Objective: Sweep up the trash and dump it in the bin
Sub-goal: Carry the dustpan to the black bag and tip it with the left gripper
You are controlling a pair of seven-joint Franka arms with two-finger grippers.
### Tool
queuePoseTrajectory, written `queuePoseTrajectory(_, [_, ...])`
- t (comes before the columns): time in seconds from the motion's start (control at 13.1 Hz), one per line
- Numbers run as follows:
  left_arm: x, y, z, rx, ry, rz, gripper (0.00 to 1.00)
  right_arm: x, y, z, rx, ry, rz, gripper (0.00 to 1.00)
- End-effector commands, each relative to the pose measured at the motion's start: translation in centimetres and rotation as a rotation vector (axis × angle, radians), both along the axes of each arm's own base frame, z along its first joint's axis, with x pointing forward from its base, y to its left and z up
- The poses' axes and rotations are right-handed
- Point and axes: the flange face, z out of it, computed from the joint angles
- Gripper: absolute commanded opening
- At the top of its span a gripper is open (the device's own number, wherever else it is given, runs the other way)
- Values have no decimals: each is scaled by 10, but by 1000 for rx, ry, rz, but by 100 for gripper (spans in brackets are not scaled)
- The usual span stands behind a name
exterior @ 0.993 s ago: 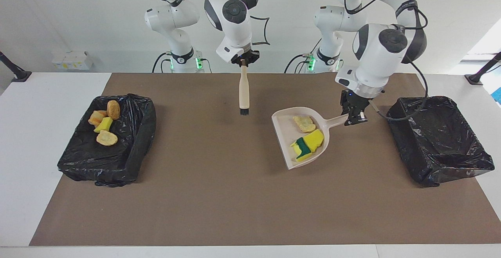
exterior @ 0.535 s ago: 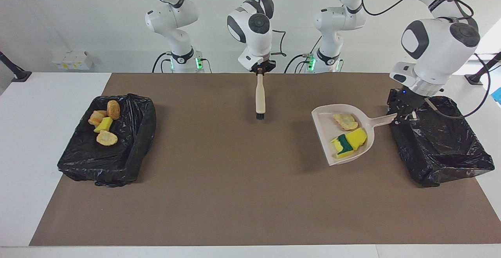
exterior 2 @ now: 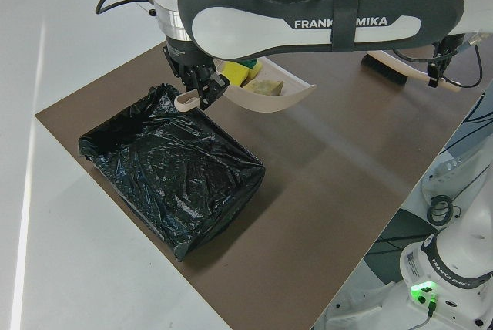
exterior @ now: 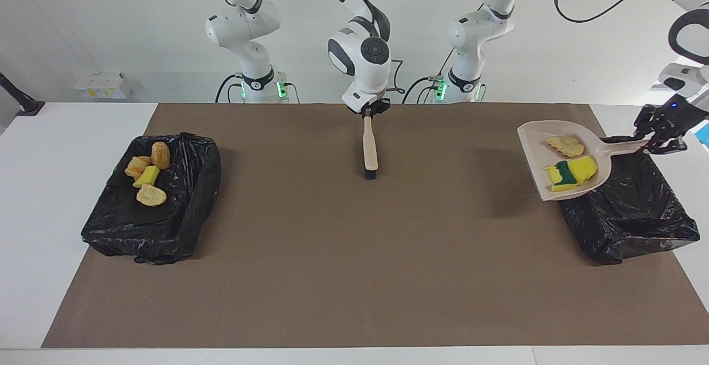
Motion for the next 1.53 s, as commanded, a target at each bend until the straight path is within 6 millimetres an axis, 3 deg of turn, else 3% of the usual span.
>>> queuePoseTrajectory(0.0, [9, 32, 22, -12, -26, 5, 0, 0, -2, -2, 11, -19, 41, 0])
queuePoseTrajectory(0.15, [4, 66, 49, 47, -114, 63, 0, 7, -2, -5, 32, -31, 14, 0])
queuePoseTrajectory(0.23, [1, 81, 49, 61, -130, 86, 0, 10, -4, -7, 33, -27, -7, 0])
queuePoseTrajectory(0.61, [13, 84, 76, 427, -162, 6, 0, 15, -5, -9, 48, -19, -50, 0])
queuePoseTrajectory(0.69, [14, 73, 70, 469, -155, -21, 0, 15, -5, -9, 50, -21, -49, 24])
queuePoseTrajectory(0.76, [9, 69, 65, 489, -159, -37, 0, 17, -4, -8, 52, -21, -42, 82])
queuePoseTrajectory(0.84, [2, 63, 56, 518, -165, -44, 0, 20, -3, -7, 56, -28, -32, 100])
queuePoseTrajectory(1.15, [-16, 19, 30, 731, -207, -57, 0, 55, -16, -9, 18, -73, -20, 100])
queuePoseTrajectory(1.22, [-12, 5, 29, 747, -201, -89, 0, 68, -22, -7, 0, -103, -9, 100])
queuePoseTrajectory(1.45, [-7, -2, 36, 866, -159, -191, 0, 123, -54, 18, 4, -186, -59, 100])
